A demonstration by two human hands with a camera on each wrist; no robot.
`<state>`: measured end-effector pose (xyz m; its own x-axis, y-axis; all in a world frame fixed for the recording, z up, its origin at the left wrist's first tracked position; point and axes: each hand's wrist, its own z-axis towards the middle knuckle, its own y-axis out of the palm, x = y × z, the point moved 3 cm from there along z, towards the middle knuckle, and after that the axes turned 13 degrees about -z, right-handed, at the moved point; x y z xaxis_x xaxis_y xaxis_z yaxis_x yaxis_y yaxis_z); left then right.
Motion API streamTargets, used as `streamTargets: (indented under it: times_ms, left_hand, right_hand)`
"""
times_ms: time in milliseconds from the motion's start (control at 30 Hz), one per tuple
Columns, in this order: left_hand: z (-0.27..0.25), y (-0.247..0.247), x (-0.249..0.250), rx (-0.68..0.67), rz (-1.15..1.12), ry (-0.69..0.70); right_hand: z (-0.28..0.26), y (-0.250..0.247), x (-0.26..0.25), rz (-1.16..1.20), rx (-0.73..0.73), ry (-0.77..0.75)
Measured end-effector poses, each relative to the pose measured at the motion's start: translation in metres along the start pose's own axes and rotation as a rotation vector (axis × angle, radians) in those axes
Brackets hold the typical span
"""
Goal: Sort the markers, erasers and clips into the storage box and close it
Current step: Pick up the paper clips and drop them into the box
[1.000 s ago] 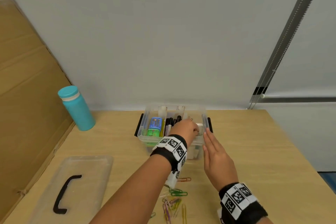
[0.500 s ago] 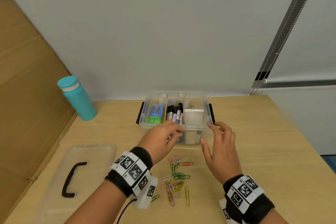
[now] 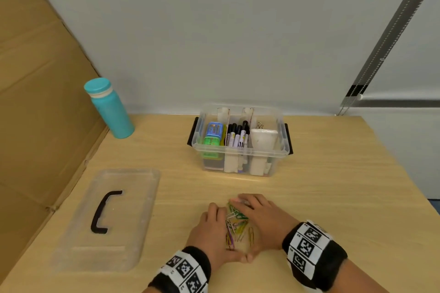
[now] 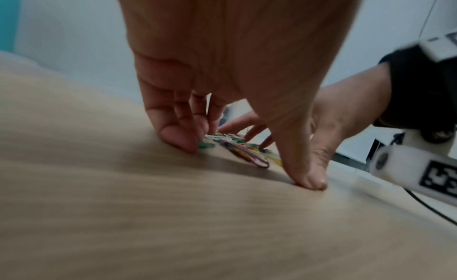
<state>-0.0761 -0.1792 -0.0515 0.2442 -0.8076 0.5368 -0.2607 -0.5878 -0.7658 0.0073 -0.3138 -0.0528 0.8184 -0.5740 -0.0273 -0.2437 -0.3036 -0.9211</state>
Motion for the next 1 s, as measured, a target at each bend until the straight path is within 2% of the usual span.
streamTargets:
  times_ms: [233, 400, 600, 733, 867, 1000]
  left_hand:
    - [0.014, -0.005, 0.003, 0.050, -0.064, 0.063]
    - [0.023, -0.010, 0.016, 0.039, 0.078, 0.065]
    - [0.034, -0.016, 0.022, 0.045, 0.171, 0.052]
    - [0.038, -0.023, 0.013, 0.080, 0.050, 0.064]
    - [0.035, -0.032, 0.000, 0.151, -0.110, 0.091]
    - [0.024, -0.043, -0.010, 0.215, -0.298, 0.133]
  right_hand:
    - [-0.004, -0.002, -0.008, 0.127, 0.199, 0.074]
    - [0.006, -0.003, -0.018, 0.146, 0.220, 0.162]
    - [0.006, -0.004, -0.004, 0.251, 0.277, 0.244]
    - [0.003, -0.002, 0.009, 0.487, 0.305, 0.329]
    - [-0.008, -0.006, 0.021, 0.942, 0.315, 0.408]
    - [-0.031, -0.053, 0.032, 1.148, 0.389, 0.389]
